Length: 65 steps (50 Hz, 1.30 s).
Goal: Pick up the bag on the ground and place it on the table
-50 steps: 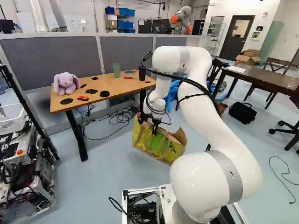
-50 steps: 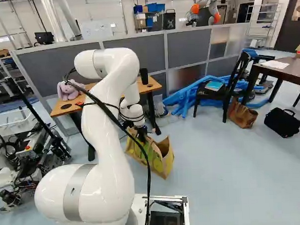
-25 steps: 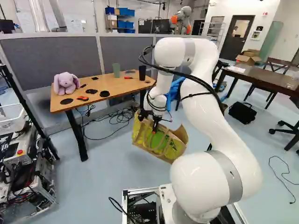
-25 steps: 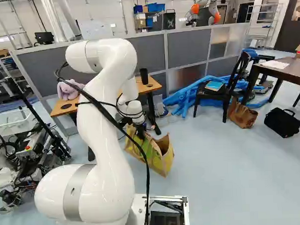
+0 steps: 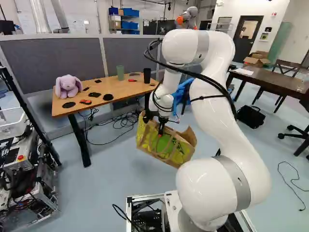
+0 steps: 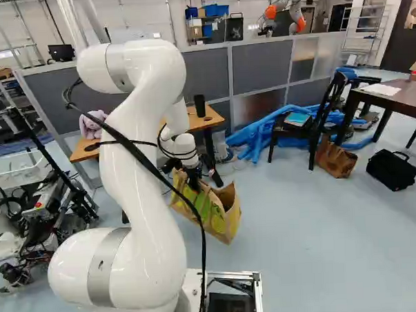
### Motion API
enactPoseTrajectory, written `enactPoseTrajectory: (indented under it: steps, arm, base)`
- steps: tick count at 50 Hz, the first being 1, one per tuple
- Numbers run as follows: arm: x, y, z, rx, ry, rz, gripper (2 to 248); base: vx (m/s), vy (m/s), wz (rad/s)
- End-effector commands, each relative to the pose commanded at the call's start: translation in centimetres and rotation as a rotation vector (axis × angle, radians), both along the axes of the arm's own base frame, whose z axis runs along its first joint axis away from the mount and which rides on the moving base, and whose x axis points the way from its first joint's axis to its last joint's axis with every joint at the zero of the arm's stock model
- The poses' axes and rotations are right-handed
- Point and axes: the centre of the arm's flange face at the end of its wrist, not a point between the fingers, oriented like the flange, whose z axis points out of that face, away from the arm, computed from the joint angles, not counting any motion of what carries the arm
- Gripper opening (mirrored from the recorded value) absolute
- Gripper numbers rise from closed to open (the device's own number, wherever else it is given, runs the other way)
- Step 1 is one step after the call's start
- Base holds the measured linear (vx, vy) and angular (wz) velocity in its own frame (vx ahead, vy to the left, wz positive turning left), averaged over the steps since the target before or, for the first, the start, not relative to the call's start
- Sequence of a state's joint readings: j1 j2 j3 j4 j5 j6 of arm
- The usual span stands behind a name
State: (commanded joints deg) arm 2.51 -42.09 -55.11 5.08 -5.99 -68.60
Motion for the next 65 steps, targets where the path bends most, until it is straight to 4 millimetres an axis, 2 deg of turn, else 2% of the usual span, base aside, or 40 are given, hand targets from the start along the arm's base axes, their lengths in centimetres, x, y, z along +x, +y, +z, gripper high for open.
enactPoseTrajectory:
  steps: [65]
  arm:
    - [-1.9, -0.2, 9.4, -0.015, -0.003, 0.071, 33]
  base:
    - [0.000, 0.000, 0.000]
